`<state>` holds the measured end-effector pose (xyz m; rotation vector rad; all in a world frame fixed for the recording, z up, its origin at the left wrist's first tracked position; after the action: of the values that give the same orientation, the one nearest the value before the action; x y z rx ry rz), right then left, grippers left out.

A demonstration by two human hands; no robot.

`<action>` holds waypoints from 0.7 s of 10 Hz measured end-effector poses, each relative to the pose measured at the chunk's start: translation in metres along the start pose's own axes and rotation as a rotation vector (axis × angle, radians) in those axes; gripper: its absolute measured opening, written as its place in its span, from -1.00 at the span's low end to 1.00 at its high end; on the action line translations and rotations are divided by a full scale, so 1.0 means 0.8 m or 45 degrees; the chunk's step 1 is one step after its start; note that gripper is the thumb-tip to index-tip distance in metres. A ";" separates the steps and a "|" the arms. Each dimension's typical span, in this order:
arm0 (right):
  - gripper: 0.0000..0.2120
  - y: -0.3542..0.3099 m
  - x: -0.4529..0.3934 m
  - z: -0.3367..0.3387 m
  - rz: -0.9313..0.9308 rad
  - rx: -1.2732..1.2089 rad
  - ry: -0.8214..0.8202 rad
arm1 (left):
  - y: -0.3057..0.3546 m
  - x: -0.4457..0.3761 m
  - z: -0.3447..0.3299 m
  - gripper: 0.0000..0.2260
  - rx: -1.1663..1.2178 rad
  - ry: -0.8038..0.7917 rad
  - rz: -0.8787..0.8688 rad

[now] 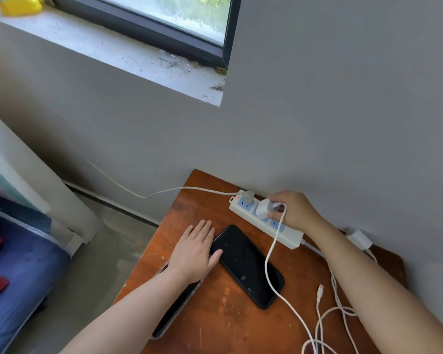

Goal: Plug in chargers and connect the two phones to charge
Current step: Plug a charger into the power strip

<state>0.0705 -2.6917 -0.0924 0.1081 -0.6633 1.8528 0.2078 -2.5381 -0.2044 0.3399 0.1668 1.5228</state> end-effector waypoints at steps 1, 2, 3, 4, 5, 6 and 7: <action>-0.66 -0.005 0.002 0.004 -0.035 0.026 -0.001 | 0.000 0.000 0.001 -0.44 -0.002 -0.006 -0.002; -0.70 -0.020 -0.003 0.004 -0.059 0.103 -0.047 | 0.000 0.000 0.001 -0.45 0.002 -0.005 0.005; -0.78 -0.025 -0.014 0.006 -0.039 0.085 -0.089 | 0.000 0.000 0.001 -0.45 0.002 -0.006 0.006; -0.77 -0.010 -0.020 0.011 -0.093 -0.032 -0.157 | -0.001 0.000 0.002 -0.45 0.004 -0.013 0.004; -0.56 0.010 -0.019 0.015 -0.165 -0.184 -0.157 | 0.000 -0.001 0.002 -0.45 -0.003 -0.016 0.004; -0.54 0.021 -0.016 0.009 -0.202 -0.214 -0.156 | -0.001 -0.001 0.002 -0.44 0.001 -0.019 0.002; -0.55 0.016 -0.016 0.005 -0.188 -0.145 -0.142 | -0.001 0.000 0.002 -0.44 -0.006 -0.019 -0.002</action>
<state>0.0631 -2.7072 -0.0988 0.1819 -0.8149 1.6725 0.2089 -2.5385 -0.2030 0.3477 0.1517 1.5186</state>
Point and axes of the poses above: each hand's wrist, its own x-axis away from the middle knuckle, its own z-axis out of the back of the hand, y = z × x, the point moved 5 cm from there along -x, towards the middle knuckle, and after that the axes turned 10 degrees about -z, right-handed, at the moved point
